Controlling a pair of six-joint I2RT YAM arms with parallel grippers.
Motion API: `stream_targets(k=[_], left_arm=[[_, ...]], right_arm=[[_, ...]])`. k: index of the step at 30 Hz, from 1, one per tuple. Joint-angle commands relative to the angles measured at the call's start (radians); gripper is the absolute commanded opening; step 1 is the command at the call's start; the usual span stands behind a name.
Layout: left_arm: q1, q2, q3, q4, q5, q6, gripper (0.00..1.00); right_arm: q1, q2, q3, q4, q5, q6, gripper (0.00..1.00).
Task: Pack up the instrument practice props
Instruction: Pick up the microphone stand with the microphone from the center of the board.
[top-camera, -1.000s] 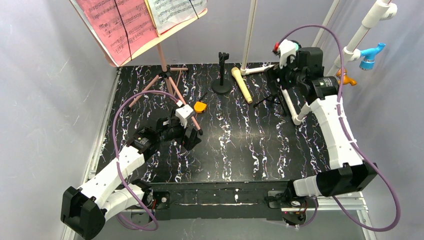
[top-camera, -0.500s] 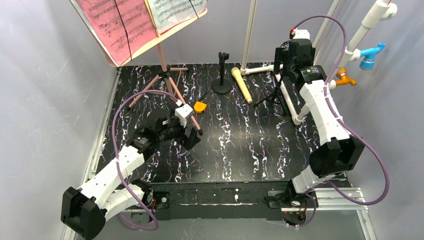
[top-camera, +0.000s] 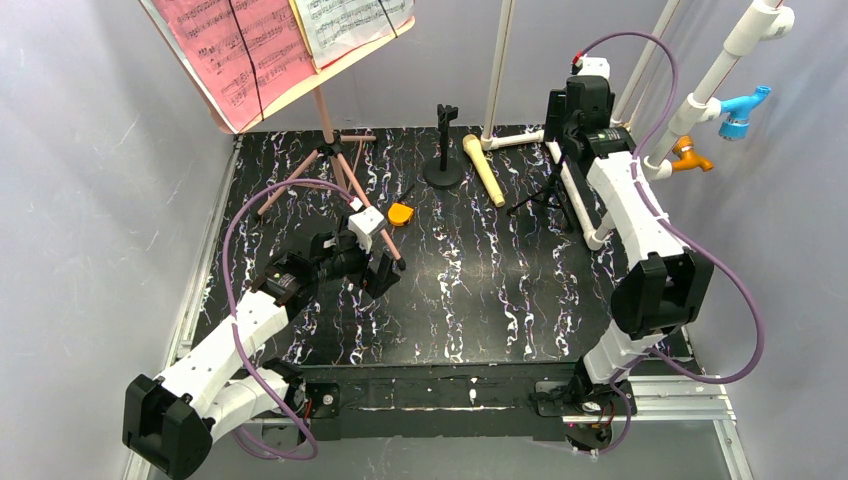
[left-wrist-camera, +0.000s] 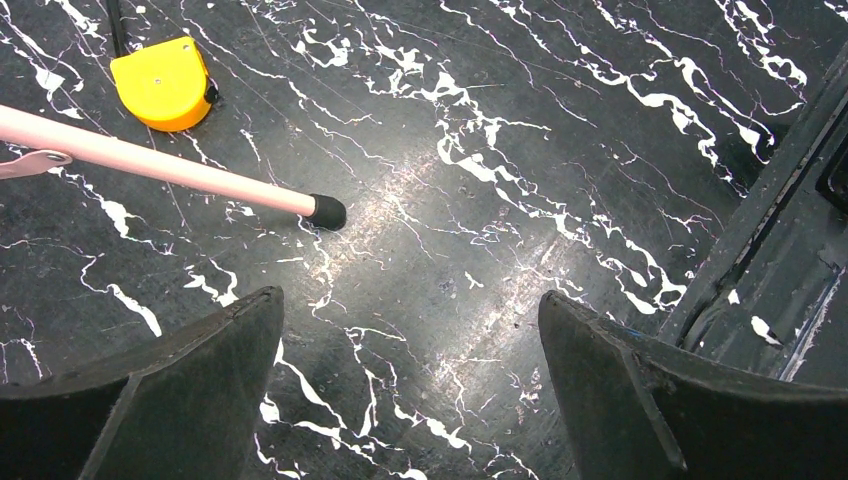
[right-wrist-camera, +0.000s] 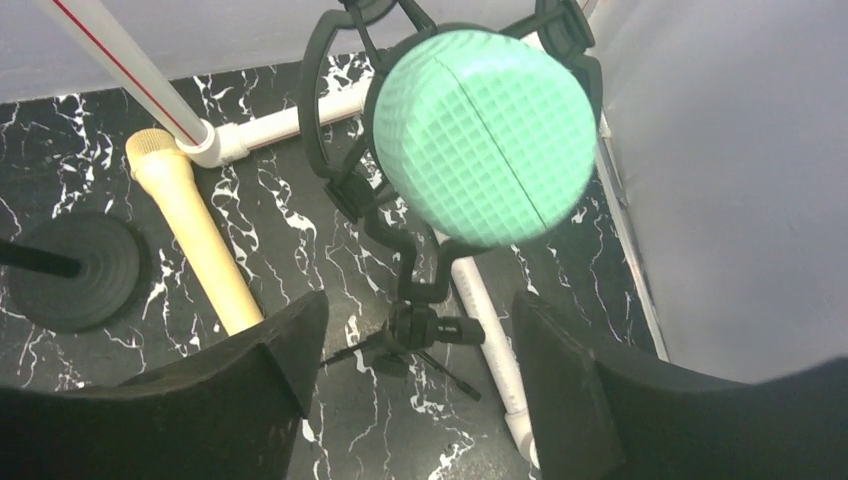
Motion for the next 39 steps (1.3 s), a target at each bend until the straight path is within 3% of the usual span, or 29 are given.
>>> stream_targets(k=[1, 21, 23, 29, 34, 39], left_arm=[[0.009, -0.001, 0.037, -0.010, 0.004, 0.014, 0.98], [0.016, 0.002, 0.037, -0.012, 0.008, 0.015, 0.98], [0.015, 0.002, 0.037, -0.012, 0.008, 0.016, 0.98], [0.017, 0.000, 0.038, -0.012, 0.009, 0.015, 0.98], [0.017, 0.000, 0.038, -0.013, 0.011, 0.014, 0.98], [0.017, -0.003, 0.037, -0.013, 0.012, 0.017, 0.98]], right_arm=[[0.004, 0.023, 0.030, 0.112, 0.028, -0.005, 0.72], [0.004, 0.091, 0.021, 0.174, 0.065, -0.061, 0.38], [0.004, 0.087, 0.011, 0.182, 0.057, -0.068, 0.32], [0.004, 0.026, -0.040, 0.214, -0.015, -0.091, 0.01], [0.004, -0.072, -0.082, 0.233, -0.142, -0.096, 0.01], [0.004, -0.183, -0.131, 0.180, -0.362, -0.123, 0.01]])
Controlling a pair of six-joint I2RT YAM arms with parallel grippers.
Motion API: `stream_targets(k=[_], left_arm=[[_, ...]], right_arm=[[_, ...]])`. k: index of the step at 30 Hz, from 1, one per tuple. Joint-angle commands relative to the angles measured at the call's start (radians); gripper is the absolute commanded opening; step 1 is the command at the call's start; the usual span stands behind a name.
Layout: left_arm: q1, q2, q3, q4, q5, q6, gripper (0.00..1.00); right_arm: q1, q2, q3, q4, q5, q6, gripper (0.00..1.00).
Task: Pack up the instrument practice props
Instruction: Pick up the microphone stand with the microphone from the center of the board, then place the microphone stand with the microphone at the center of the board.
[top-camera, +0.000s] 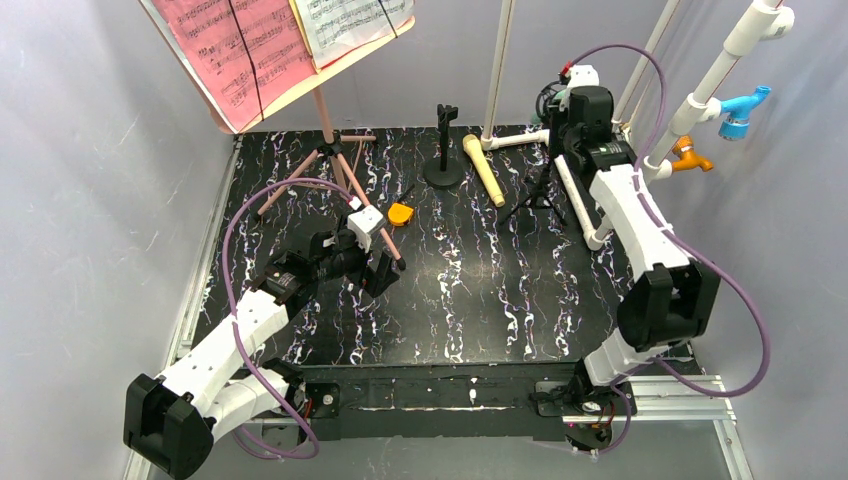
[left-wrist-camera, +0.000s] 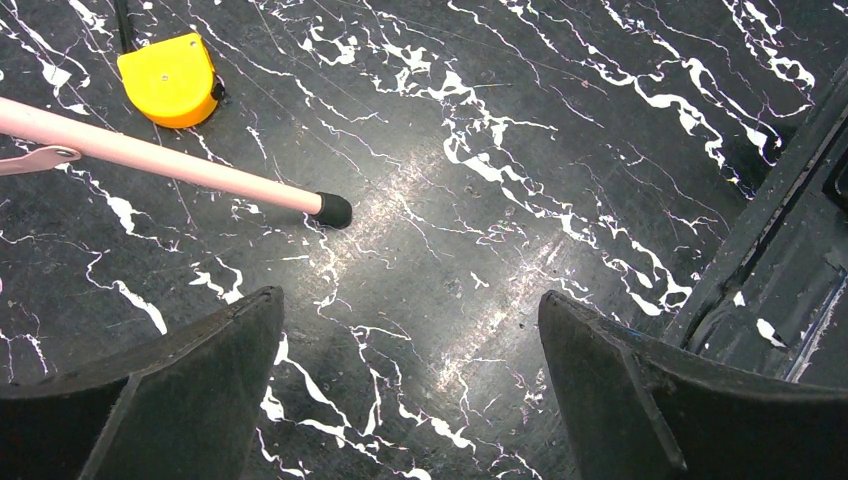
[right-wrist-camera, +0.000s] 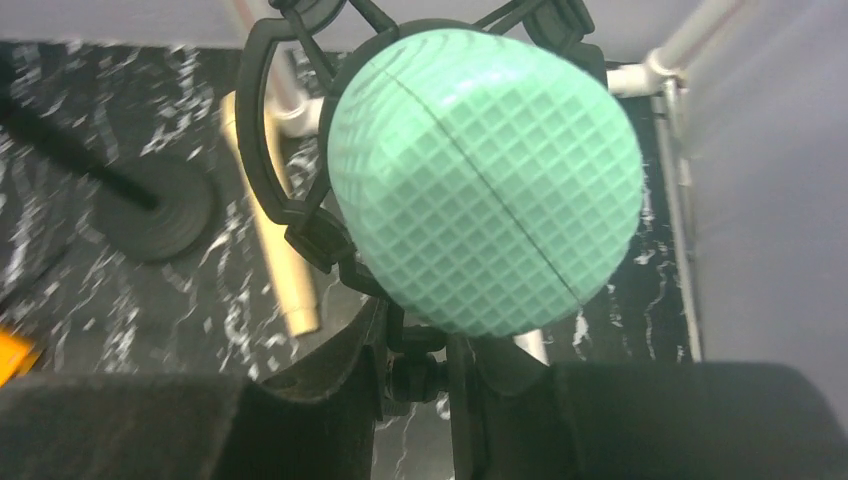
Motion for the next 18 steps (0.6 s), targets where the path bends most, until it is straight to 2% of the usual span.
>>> stream_targets(k=[1, 5, 10, 15, 18], left_arm=[[0.006, -0.010, 0.035, -0.013, 0.014, 0.016, 0.98], [0.006, -0.020, 0.030, -0.008, 0.053, 0.032, 0.98], [0.006, -0.061, 0.018, 0.008, 0.132, 0.048, 0.98], [0.005, -0.196, -0.072, 0.199, 0.256, -0.028, 0.98], [0.002, -0.252, -0.045, 0.221, 0.294, -0.084, 0.98]], right_arm=[[0.005, -0.156, -0.016, 0.024, -0.229, -0.057, 0.01], [0.005, -0.251, -0.075, -0.045, -0.379, -0.144, 0.01], [0.005, -0.352, -0.130, -0.151, -0.643, -0.302, 0.01], [0.005, -0.430, -0.163, -0.291, -0.902, -0.505, 0.01], [0.005, -0.468, -0.224, -0.337, -1.021, -0.598, 0.01]])
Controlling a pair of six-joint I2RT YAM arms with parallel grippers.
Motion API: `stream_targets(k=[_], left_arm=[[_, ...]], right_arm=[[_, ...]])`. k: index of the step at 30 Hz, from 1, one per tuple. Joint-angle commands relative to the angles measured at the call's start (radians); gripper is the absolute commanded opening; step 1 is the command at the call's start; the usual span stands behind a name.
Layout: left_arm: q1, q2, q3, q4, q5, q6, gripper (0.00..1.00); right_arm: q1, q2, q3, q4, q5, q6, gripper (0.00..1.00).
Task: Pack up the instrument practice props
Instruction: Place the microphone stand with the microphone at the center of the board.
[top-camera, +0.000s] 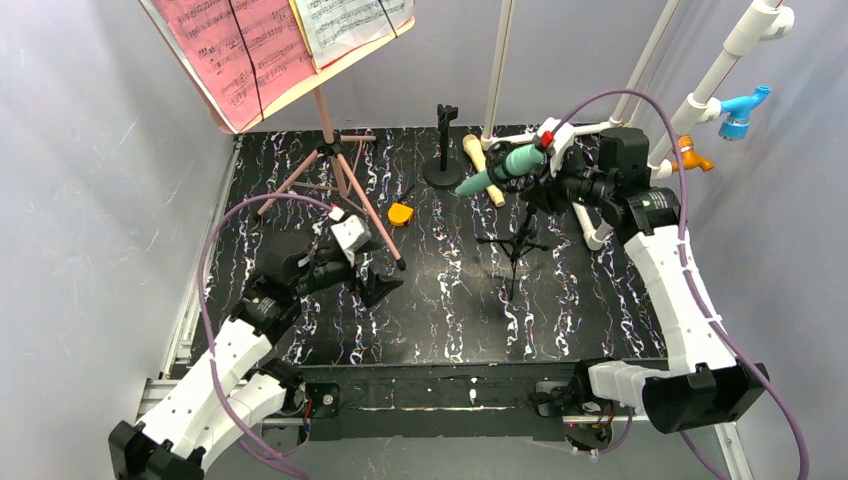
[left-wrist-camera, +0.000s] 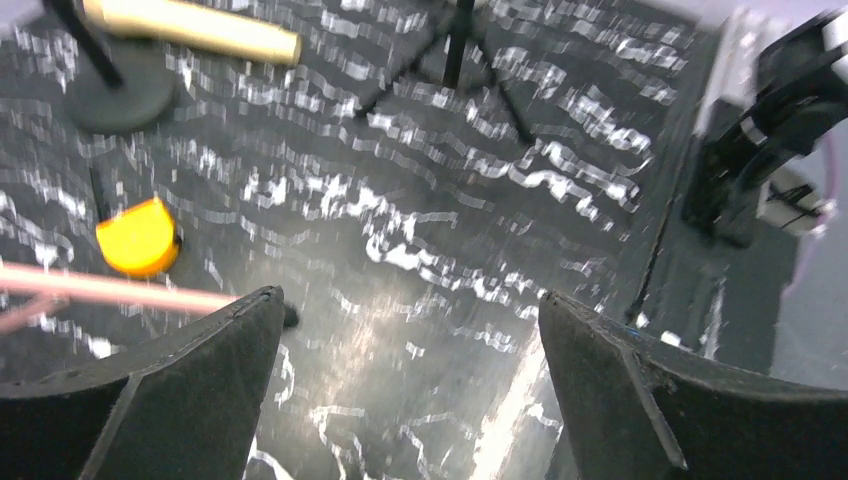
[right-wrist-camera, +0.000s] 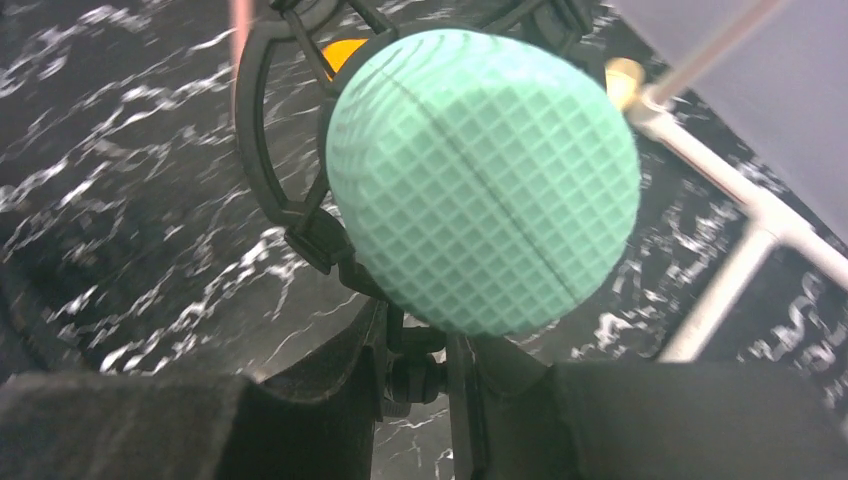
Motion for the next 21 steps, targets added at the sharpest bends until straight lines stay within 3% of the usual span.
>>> stream_targets(k=[1, 11, 16, 21], left_arm=[[0.000, -0.082, 0.035, 0.105, 0.117, -0.086, 0.98], [-0.024, -0.041, 0.191, 0.086, 0.172, -0.184, 0.96], [-0.087, -0.018, 0.215, 0.087, 0.126, -0.185, 0.96], [-0.170, 0.026, 0.267, 0.085, 0.086, -0.147, 0.96]], right_arm=[[0.002, -0.076, -0.064, -0.046, -0.309, -0.224, 0.01], [0.002, -0.135, -0.201, -0.062, -0.397, -0.362, 0.03], [0.002, -0.175, -0.240, -0.103, -0.419, -0.414, 0.39], [-0.010, -0.225, -0.259, -0.130, -0.435, -0.420, 0.66]])
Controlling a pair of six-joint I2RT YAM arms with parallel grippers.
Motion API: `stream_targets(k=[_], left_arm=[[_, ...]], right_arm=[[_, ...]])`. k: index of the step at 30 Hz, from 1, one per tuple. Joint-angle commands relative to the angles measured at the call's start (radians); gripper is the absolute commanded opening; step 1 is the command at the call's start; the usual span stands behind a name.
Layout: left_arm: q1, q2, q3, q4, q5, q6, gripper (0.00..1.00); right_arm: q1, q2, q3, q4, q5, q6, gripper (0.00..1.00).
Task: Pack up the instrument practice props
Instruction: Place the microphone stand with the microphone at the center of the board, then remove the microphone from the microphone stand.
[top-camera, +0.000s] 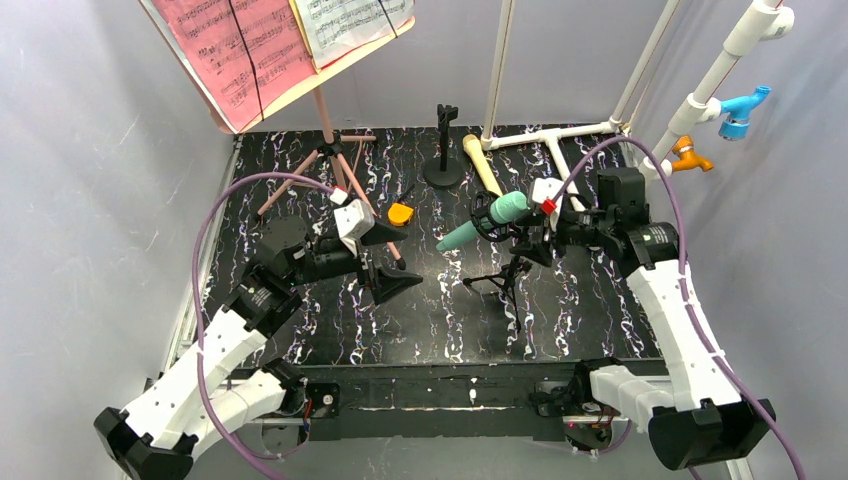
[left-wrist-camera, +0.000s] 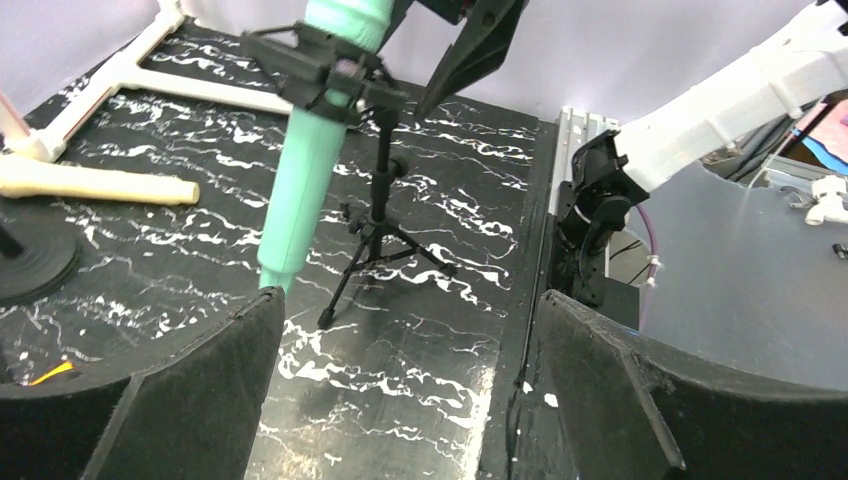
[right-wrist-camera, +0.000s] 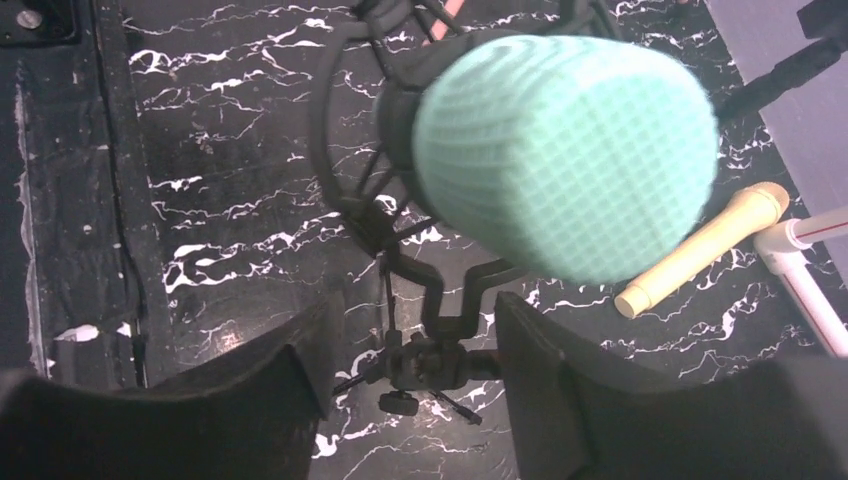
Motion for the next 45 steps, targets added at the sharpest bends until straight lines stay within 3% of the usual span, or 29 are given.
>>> stream_targets(k=[1, 8, 16, 21, 28, 33, 45], left_arm=[[-0.064, 0.031, 0.091, 0.010, -0.030, 0.027, 0.96], [-0.096, 0.115, 0.219, 0.010, -0.029, 0.068, 0.96], [-0.139, 0.290, 0.382, 0.008, 0.064, 0.211, 0.96], [-0.176, 0.402, 0.469, 0.008, 0.078, 0.280, 0.97], [-0.222, 0.537, 0.566, 0.008, 0.029, 0.363, 0.97], [-0.259, 0.610, 0.589, 0.015, -0.056, 0.398, 0.96], [-0.301, 0.736, 0.643, 0.031, -0.211, 0.426, 0.91]], right_arm=[[-0.015, -0.061, -0.018, -0.016, -0.067, -0.025, 0.70], [-0.096, -0.156, -0.063, 0.010, -0.121, 0.044, 0.86], [-0.333, -0.297, -0.175, 0.011, -0.300, 0.070, 0.91], [-0.410, -0.355, -0.275, 0.040, -0.354, 0.114, 0.94], [-0.449, -0.392, -0.441, 0.148, -0.302, 0.182, 0.98], [-0.478, -0.453, -0.555, 0.348, -0.316, 0.363, 0.98], [-0.498, -0.496, -0.594, 0.430, -0.304, 0.419, 0.98]])
